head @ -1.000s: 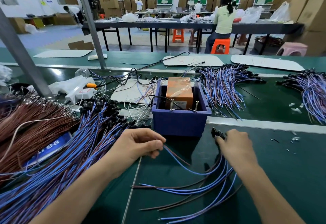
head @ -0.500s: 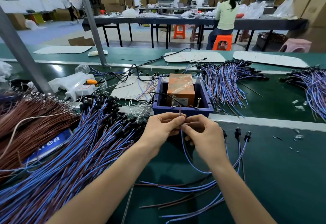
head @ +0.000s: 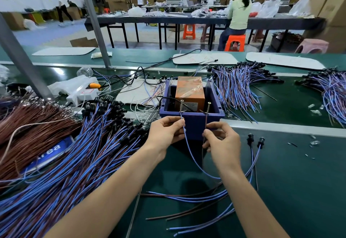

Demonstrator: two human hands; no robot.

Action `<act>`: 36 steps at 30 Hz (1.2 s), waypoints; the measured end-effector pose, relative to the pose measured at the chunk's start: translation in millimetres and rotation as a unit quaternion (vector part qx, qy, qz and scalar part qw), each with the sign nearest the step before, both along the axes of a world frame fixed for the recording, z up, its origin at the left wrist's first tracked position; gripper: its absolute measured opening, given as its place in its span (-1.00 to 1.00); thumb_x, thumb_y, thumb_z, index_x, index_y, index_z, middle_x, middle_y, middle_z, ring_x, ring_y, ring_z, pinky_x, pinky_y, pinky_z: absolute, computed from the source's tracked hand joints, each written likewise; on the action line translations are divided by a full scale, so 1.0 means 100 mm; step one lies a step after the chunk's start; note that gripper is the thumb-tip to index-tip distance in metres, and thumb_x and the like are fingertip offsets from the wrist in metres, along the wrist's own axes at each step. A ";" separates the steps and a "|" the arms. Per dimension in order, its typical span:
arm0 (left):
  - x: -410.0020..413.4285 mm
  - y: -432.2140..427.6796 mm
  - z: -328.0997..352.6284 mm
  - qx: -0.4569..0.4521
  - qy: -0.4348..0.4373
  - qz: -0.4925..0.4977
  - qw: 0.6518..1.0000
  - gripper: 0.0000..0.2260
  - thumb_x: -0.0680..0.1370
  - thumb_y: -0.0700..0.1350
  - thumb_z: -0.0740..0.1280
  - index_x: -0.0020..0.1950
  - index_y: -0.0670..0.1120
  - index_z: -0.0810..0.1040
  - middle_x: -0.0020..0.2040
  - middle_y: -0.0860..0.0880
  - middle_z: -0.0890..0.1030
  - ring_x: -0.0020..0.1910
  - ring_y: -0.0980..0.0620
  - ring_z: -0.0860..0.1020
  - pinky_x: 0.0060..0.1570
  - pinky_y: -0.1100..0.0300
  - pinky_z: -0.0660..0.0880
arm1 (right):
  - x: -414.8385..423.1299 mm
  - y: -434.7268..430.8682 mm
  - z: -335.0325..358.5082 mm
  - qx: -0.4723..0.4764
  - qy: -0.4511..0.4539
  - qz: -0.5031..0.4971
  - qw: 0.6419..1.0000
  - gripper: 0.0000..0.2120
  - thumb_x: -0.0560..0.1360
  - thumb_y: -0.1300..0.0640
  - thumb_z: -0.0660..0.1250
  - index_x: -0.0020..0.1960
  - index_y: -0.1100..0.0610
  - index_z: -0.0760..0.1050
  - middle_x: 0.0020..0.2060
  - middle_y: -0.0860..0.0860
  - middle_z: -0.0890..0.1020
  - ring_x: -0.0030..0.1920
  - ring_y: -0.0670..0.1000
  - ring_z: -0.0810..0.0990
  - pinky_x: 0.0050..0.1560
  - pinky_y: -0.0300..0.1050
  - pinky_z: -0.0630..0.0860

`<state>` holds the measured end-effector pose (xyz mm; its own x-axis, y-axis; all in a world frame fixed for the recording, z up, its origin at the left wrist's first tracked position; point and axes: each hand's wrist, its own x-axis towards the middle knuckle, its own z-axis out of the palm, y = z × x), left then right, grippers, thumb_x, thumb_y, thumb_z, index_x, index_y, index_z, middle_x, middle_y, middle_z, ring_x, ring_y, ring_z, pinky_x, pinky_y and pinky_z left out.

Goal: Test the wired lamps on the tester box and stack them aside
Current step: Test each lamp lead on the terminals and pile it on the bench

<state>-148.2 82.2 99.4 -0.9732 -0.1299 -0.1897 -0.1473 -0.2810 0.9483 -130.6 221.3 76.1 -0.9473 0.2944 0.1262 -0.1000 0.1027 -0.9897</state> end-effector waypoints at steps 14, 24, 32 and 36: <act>-0.07 -0.02 -0.02 -0.010 0.002 0.027 1.000 -0.91 0.50 -0.31 0.38 -0.19 -0.18 0.61 -0.34 -0.05 0.60 -0.41 0.13 0.56 -0.36 0.33 0.56 | -0.05 0.02 -0.10 -0.007 -0.021 -0.008 1.000 -0.79 0.46 0.31 0.34 -0.14 0.00 0.55 -0.43 -0.02 0.61 -0.55 -0.07 0.46 -0.40 -0.19 0.38; -0.05 -0.09 -0.02 -0.006 0.005 0.001 1.000 -0.96 0.51 -0.28 0.37 -0.12 -0.19 0.61 -0.29 -0.07 0.61 -0.38 0.11 0.57 -0.34 0.32 0.55 | -0.01 0.00 -0.06 0.012 -0.020 0.015 1.000 -0.80 0.46 0.31 0.35 -0.14 0.01 0.59 -0.46 -0.03 0.60 -0.55 -0.06 0.44 -0.37 -0.15 0.41; 0.12 -0.74 0.18 -0.016 0.101 0.013 0.995 -0.74 0.64 -0.17 0.13 -0.11 -0.17 0.58 -0.30 -0.05 0.65 -0.35 0.07 0.59 -0.27 0.22 0.60 | 0.06 0.32 -0.11 0.244 -0.063 0.174 0.952 -0.92 0.48 0.11 0.41 -0.12 0.05 0.68 -0.26 -0.05 0.70 -0.22 -0.11 0.60 -0.14 -0.26 0.45; 0.33 -0.49 0.11 -0.231 0.121 -0.079 0.962 -0.83 0.60 -0.24 0.23 -0.09 -0.12 0.60 -0.27 -0.02 0.65 -0.30 0.08 0.56 -0.24 0.25 0.56 | -0.12 0.59 -0.17 0.508 -0.078 -0.005 0.858 -0.81 0.52 0.08 0.34 0.12 0.02 0.62 0.08 0.04 0.59 0.15 0.12 0.41 0.14 -0.03 0.39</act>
